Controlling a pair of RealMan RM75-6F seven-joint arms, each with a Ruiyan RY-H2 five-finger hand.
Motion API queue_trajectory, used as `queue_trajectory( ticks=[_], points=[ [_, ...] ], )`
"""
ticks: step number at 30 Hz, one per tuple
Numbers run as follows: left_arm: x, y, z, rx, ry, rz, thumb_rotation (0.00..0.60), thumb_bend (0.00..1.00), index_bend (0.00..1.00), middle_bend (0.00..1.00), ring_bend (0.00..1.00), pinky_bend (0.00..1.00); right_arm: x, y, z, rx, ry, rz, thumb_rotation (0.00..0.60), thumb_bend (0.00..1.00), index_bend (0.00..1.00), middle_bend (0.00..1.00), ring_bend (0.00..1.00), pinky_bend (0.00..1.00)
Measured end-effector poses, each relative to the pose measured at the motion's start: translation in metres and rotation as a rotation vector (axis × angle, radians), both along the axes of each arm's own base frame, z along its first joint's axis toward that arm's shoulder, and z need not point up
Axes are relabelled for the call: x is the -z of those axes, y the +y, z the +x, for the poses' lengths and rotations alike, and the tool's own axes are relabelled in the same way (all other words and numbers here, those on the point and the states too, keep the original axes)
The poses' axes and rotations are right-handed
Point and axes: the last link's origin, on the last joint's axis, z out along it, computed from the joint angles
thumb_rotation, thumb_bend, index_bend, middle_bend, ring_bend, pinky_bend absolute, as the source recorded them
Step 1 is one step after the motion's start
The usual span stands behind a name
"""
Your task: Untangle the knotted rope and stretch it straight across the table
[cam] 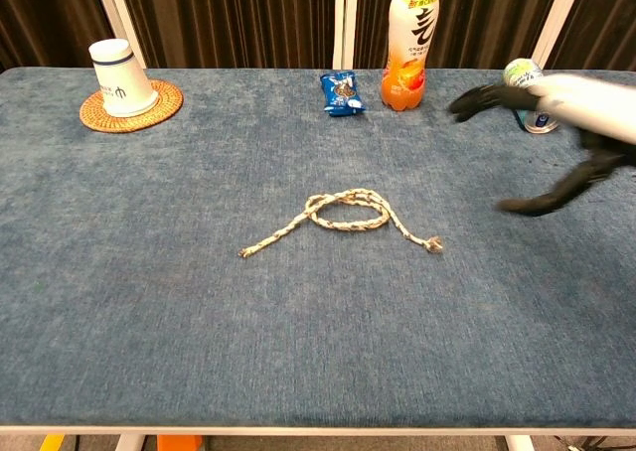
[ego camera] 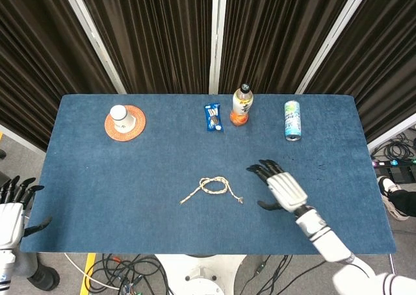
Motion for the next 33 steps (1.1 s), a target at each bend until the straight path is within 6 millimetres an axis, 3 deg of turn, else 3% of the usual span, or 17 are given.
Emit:
queue_trajectory(
  ticks=[8,14,24,33],
  points=[
    [0.001,0.002,-0.004,-0.009,-0.005,-0.003,0.6,0.09,0.28,0.15,0.02,0.07,0.055,-0.019,0.025,0.021,0.004,0.072,0.6,0.17,0.13,0.11,0.0,0.06],
    [0.001,0.003,-0.008,-0.02,-0.006,-0.009,0.6,0.09,0.28,0.15,0.02,0.07,0.081,-0.028,0.035,0.012,0.025,0.086,0.6,0.17,0.13,0.12,0.0,0.06],
    [0.002,0.003,-0.013,-0.032,-0.014,-0.012,0.6,0.09,0.28,0.15,0.02,0.07,0.094,-0.046,0.025,0.054,0.082,0.048,0.6,0.17,0.13,0.12,0.0,0.06],
    [0.002,0.003,-0.015,-0.033,-0.014,-0.012,0.6,0.09,0.28,0.15,0.02,0.07,0.081,-0.071,0.006,0.119,0.131,-0.04,0.6,0.17,0.15,0.12,0.0,0.06]
  ],
)
